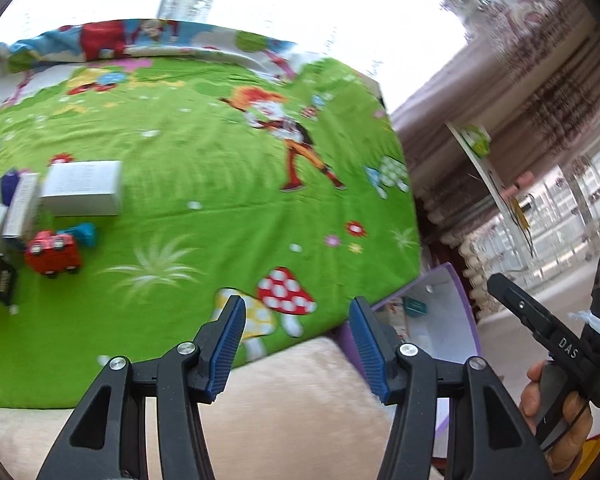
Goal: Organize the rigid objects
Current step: 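Move both grippers back to the remaining items on the bed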
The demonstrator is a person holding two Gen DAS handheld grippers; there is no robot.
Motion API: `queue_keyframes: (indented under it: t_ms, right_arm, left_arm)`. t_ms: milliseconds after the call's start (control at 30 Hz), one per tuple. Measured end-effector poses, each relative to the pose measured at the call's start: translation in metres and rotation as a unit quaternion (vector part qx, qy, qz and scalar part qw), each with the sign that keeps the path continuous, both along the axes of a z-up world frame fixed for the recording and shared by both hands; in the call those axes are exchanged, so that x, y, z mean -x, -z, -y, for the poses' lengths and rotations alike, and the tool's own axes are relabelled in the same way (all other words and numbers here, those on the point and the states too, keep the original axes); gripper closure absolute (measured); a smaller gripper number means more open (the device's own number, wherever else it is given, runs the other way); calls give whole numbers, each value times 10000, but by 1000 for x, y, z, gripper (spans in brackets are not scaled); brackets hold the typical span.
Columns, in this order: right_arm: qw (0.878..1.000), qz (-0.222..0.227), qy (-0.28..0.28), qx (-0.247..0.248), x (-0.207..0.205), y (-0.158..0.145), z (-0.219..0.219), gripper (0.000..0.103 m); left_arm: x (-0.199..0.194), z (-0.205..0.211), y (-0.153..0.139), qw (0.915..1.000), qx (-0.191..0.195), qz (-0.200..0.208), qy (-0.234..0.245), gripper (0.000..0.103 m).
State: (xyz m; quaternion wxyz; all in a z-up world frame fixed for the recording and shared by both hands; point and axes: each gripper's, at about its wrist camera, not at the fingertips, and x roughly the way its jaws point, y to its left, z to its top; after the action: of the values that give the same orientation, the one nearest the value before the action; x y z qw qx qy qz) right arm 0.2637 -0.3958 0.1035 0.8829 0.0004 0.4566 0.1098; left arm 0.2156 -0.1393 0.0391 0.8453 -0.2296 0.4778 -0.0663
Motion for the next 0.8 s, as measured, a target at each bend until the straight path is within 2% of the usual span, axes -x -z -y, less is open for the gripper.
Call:
queue_keyframes:
  t_ms: [333, 567, 800]
  right_arm:
    - [9975, -234, -659, -69, 2, 8, -66, 17]
    - [9931, -424, -1086, -114, 1, 17, -122, 17]
    - [9864, -745, -1468, 43, -1, 38, -185, 17]
  left_arm:
    - [22, -78, 10, 9974, -241, -123, -665, 48]
    - [44, -137, 20, 9912, -418, -281, -1225, 48]
    - [63, -186, 31, 9828, -479, -368, -1745, 48]
